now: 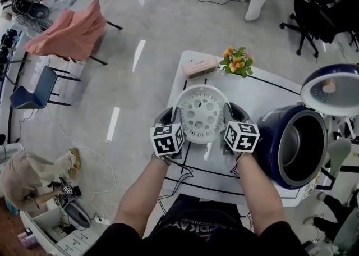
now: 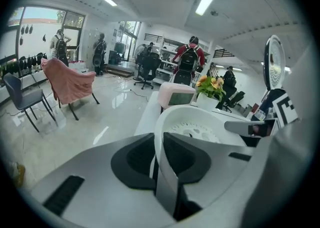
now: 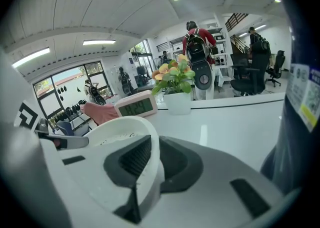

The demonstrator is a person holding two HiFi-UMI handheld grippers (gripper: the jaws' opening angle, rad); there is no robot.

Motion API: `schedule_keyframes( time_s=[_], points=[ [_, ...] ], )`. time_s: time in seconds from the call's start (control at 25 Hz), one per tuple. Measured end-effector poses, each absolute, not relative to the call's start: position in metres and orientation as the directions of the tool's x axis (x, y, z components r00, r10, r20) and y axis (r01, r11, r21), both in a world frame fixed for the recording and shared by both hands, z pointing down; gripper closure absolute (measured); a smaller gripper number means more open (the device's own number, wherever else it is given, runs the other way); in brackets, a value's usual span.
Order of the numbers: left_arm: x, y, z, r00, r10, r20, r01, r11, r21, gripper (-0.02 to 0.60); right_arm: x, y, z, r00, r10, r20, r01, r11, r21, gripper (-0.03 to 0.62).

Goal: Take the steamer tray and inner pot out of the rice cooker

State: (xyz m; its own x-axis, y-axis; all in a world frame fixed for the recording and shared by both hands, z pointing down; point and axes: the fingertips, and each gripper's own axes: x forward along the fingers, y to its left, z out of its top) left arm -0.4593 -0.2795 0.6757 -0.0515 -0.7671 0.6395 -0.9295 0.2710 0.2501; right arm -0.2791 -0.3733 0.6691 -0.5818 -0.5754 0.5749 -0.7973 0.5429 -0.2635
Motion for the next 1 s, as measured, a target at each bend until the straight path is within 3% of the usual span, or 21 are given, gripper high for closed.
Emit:
schedule_keyframes(
  time_s=[0.16,0.28,0.4,0.68,1.0],
  points=[
    [-0.459,-0.28,0.677,-0.048,-0.761,0.647,-0.942,0.25,0.224,0.505,-0.281,-0.374,0.669,-0.577,-0.574,0.58,-0.797,0.55,-0.249,0.542],
    [-0.459,-0.28,0.677,-0.045,-0.761,0.648,-0.946,0.241,0.217,0.418,-0.281,-0.376,0.668,-0.564,-0.585,0.582,-0.803,0.553,-0.221,0.536],
    [-0.461,-0.277,0.671,-0.05,-0.767,0.639,-0.948,0.237,0.211,0.372,-0.281,-0.375,0.66,-0.563,-0.602,0.566,-0.805,0.554,-0.212,0.514],
    [-0.452,-0.276,0.624,-0.051,-0.822,0.567,-0.948,0.218,0.23,0.353,-0.293,-0.364,0.618,-0.629,-0.604,0.489,-0.764,0.597,-0.246,0.44],
    [-0.419,-0.268,0.534,-0.017,-0.905,0.424,-0.958,0.137,0.253,0.351,-0.297,-0.33,0.534,-0.731,-0.588,0.346,-0.679,0.676,-0.286,0.424]
  ],
)
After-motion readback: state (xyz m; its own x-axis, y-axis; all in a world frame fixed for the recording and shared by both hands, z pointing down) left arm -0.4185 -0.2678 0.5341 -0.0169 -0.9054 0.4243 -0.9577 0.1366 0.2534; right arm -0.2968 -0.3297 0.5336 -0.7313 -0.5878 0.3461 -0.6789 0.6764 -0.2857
